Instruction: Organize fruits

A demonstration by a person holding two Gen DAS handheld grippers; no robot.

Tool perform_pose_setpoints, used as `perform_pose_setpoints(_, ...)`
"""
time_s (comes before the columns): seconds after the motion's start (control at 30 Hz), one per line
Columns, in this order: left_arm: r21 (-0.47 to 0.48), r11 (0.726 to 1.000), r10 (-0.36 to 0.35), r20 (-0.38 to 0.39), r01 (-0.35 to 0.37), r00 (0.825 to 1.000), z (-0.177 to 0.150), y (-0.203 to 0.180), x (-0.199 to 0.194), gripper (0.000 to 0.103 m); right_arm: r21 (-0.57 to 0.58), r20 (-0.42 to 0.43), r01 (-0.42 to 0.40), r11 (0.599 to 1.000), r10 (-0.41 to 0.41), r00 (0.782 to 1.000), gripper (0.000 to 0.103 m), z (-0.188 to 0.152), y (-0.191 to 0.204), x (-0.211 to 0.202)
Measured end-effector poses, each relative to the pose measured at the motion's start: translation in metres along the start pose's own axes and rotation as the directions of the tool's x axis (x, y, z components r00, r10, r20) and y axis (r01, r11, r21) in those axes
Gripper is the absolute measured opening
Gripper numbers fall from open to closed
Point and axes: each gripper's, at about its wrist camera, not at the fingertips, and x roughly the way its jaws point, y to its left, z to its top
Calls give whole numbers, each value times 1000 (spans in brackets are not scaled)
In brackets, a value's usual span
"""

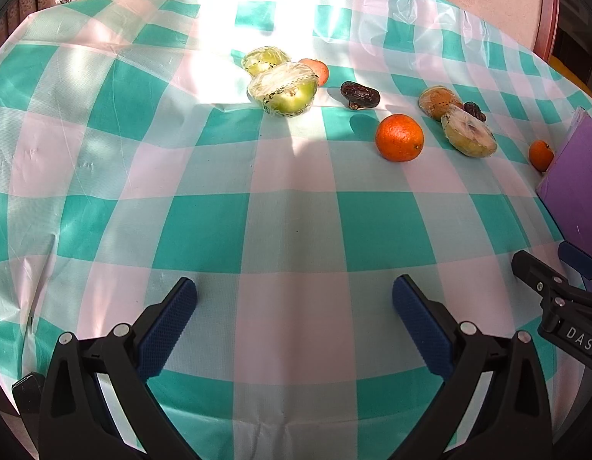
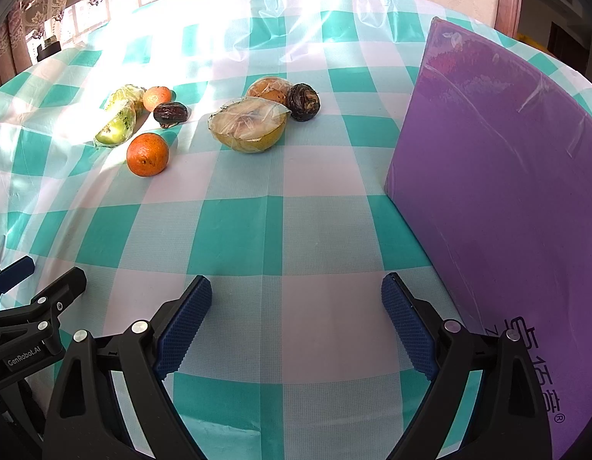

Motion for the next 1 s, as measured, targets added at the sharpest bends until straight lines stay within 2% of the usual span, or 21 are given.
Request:
perform_pose_setpoints(0.4, 0, 1000, 0, -1, 0, 1000, 1, 0, 0, 102, 4, 0, 0, 1000, 0, 1000, 87, 1, -1, 1)
perform_pose_setpoints(0.5, -1, 1000, 2, -1, -2, 1000, 0, 0, 0, 102, 12, 2, 22, 1000, -22, 1000, 87, -1, 1, -1)
perform_pose_setpoints(0.7, 31, 999, -23, -18, 23, 1000, -5, 1, -5, 102, -31, -1, -24, 999, 24, 1000, 87, -10, -4, -9)
perform_pose_setpoints(0.77, 26, 999, -24, -20, 25, 999, -7, 4, -7, 102, -34, 16, -81, 996, 82, 997, 87, -14, -6, -14)
perform_pose_setpoints(0.8, 18, 1000, -20, -7, 20, 1000, -8, 5, -9, 101, -17, 25, -104, 994, 105, 994, 87, -14, -9, -16)
perform_pose_setpoints(0.87, 13, 999, -52, 35, 51, 998, -4, 10, -13, 101, -16, 39, -69, 998, 69, 997, 87, -9, -5, -15)
perform_pose_setpoints(1.0, -27, 999, -35, 89, 38, 995, 20, 20, -6, 101, -124, 51, -45, 991, 51, 997, 85, 15, 26, -1)
